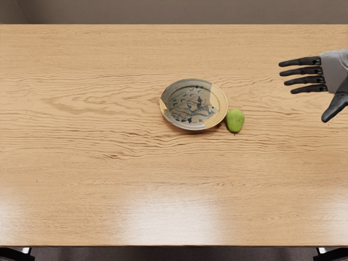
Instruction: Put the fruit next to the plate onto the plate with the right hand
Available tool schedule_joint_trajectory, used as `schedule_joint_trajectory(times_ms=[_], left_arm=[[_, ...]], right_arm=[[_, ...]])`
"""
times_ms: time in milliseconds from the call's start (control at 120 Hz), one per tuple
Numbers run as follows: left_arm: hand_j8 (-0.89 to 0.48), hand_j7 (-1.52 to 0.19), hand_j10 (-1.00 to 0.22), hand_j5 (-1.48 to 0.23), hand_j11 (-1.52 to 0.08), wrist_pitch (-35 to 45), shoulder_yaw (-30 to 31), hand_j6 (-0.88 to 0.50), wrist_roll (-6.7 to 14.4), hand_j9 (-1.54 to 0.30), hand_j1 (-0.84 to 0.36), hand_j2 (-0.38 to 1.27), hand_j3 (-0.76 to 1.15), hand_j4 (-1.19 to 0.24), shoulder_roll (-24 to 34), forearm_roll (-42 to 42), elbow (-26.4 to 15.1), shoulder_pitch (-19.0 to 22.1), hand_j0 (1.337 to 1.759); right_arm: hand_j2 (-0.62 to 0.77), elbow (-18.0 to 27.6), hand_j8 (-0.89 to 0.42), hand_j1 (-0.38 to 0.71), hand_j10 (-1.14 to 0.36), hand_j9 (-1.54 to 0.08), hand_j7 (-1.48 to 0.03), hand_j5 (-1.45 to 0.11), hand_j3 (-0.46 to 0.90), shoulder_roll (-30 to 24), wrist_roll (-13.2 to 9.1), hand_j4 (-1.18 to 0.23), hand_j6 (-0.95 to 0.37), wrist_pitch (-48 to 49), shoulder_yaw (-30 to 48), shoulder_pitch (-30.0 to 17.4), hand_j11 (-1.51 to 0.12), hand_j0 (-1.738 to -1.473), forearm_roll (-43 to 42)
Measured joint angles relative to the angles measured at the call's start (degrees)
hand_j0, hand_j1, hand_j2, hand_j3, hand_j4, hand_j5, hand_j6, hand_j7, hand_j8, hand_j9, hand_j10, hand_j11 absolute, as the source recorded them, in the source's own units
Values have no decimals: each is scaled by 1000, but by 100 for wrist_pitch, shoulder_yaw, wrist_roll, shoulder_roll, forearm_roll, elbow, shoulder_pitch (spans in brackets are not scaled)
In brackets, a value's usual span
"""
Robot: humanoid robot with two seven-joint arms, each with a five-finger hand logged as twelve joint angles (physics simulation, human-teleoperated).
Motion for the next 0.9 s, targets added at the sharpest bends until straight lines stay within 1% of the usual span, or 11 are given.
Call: schedule_joint_trajectory(times_ms=[58, 117, 167, 217, 275, 342, 408, 542, 642, 742, 900], left_arm=[[0, 0, 0, 0, 0, 0, 0, 0, 0, 0, 349, 0, 0, 0, 0, 0, 0, 0, 1658], [0, 0, 0, 0, 0, 0, -1, 0, 0, 0, 349, 0, 0, 0, 0, 0, 0, 0, 1658], [0, 0, 0, 0, 0, 0, -1, 0, 0, 0, 349, 0, 0, 0, 0, 0, 0, 0, 1658], [0, 0, 0, 0, 0, 0, -1, 0, 0, 0, 349, 0, 0, 0, 0, 0, 0, 0, 1658], [0, 0, 0, 0, 0, 0, -1, 0, 0, 0, 349, 0, 0, 0, 0, 0, 0, 4, 1658], [0, 0, 0, 0, 0, 0, 0, 0, 0, 0, 349, 0, 0, 0, 0, 1, 0, 0, 1658], [0, 0, 0, 0, 0, 0, 0, 0, 0, 0, 349, 0, 0, 0, 0, 1, 0, 0, 1658], [0, 0, 0, 0, 0, 0, 0, 0, 0, 0, 349, 0, 0, 0, 0, 0, 0, 1, 1658], [0, 0, 0, 0, 0, 0, 0, 0, 0, 0, 349, 0, 0, 0, 0, 0, 0, 0, 1658], [0, 0, 0, 0, 0, 0, 0, 0, 0, 0, 349, 0, 0, 0, 0, 0, 0, 0, 1658], [0, 0, 0, 0, 0, 0, 0, 0, 0, 0, 349, 0, 0, 0, 0, -1, 0, 0, 1658]], right_arm=[[-5, 191, -16, -330, -16, -20, -20, -20, 0, -70, -12, -16, -15, 9, -95, 92, -20, -1658, -51], [-4, 245, -16, -331, -16, -20, -20, -20, 0, -56, -19, -16, -16, 15, -155, 194, -20, -1658, -245], [-4, 205, -17, -331, -16, -20, -20, -20, 0, 171, -22, -16, -16, 17, -196, 308, -20, -1658, -583], [-4, 154, -17, -331, -17, -20, -20, -20, 0, 510, -25, -17, -17, 19, -252, 481, -20, -1658, -1204], [-4, 100, -18, -330, -17, -21, -21, -21, 0, 945, -26, -17, -18, -89, -655, 904, -21, -1658, -1776], [-4, 14, -19, -330, -18, -21, -21, -21, 0, 1574, -27, -18, -19, -971, -1380, 1411, -21, -1658, -2138], [-4, -10, -20, -329, -19, -22, -22, -22, 0, 2089, -28, -19, -20, -2148, -1952, 1706, -22, -1658, -2328], [-4, 143, -20, -328, -20, -23, -23, -23, 0, 3244, -28, -20, -21, -4544, -3081, 1947, -23, -1658, -2467], [-4, 236, -21, -327, -20, -24, -24, -24, 0, 3757, -28, -20, -21, -5839, -3667, 2005, -24, -1658, -2481], [-4, 272, -22, -326, -21, -26, -25, -26, 0, 4258, -28, -21, -22, -6547, -4259, 2043, -26, -1658, -2473], [-7, 259, -40, -304, -40, -50, -50, -50, 0, 4671, -28, -40, -41, -6890, -4657, 2014, -50, -1658, -2357]])
